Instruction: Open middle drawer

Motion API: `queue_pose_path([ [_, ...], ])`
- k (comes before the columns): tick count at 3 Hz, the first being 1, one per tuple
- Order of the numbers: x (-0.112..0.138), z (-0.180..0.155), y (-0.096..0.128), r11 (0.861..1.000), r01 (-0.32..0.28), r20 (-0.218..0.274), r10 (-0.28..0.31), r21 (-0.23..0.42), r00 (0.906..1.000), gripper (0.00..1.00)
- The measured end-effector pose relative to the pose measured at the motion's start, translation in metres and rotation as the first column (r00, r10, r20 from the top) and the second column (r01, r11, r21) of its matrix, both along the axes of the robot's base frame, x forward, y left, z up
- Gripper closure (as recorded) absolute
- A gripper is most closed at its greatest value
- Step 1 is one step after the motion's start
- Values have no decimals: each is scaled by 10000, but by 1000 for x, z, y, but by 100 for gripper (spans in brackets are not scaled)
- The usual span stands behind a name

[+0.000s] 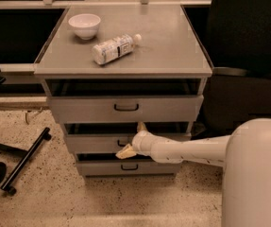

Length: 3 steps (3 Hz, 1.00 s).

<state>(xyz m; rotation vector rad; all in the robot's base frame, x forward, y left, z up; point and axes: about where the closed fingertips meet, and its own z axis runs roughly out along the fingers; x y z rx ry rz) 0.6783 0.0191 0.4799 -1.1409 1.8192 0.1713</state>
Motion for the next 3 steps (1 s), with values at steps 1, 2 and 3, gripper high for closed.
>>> queue_pose_path([
  [1, 24, -17, -27, 9968, 794, -258, -791, 119, 9965, 0],
  [2, 53, -49, -43, 9910, 1333, -1195, -1313, 87, 9841, 0],
  [3, 73, -65, -45, 9911, 1292, -2114, -1331, -321, 9683, 0],
])
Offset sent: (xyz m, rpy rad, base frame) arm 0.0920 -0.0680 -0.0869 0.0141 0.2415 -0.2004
